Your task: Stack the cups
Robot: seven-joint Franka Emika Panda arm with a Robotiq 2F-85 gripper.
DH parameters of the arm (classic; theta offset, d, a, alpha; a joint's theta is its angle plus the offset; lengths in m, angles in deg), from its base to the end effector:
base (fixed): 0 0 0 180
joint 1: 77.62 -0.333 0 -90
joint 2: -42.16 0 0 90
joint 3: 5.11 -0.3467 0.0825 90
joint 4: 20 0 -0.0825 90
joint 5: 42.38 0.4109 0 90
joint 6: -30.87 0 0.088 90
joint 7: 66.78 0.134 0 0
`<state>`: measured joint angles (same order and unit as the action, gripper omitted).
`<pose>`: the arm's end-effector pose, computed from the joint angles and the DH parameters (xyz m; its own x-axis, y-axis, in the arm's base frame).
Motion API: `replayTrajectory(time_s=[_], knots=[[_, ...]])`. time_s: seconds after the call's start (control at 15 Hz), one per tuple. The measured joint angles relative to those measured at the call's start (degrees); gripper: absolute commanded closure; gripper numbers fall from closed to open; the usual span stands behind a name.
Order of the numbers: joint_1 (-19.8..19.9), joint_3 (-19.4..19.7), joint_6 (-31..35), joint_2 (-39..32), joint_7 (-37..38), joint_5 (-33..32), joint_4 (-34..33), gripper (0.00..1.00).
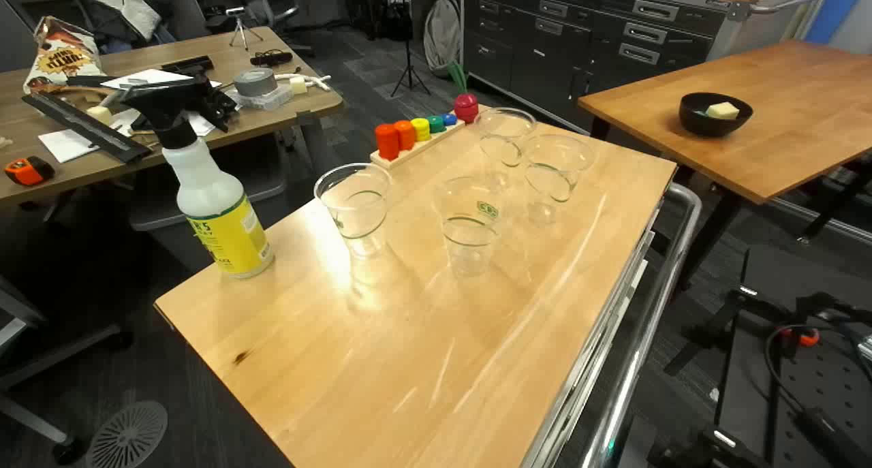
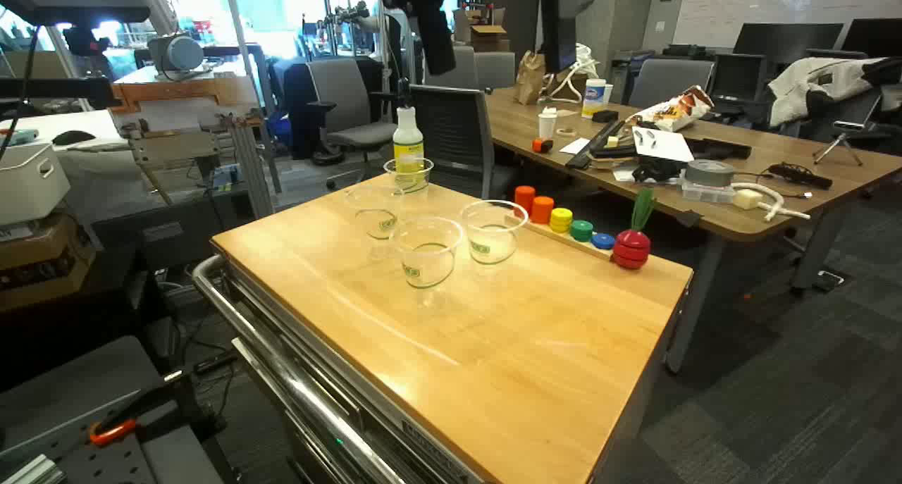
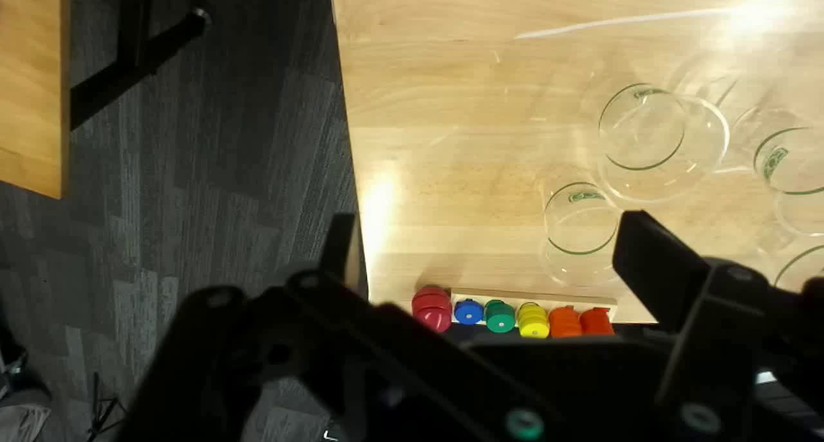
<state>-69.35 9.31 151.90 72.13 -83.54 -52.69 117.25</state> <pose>0.3944 -0.1877 0.5142 0.9791 0.0014 0.2032 -0.0213 -0.9937 0.1097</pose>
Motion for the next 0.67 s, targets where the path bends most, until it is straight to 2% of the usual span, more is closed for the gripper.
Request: replayTrajectory(time_s=[0.67], knots=[[0.0, 0.0, 0.08, 0.39, 0.0, 0.0, -1.14, 0.0]])
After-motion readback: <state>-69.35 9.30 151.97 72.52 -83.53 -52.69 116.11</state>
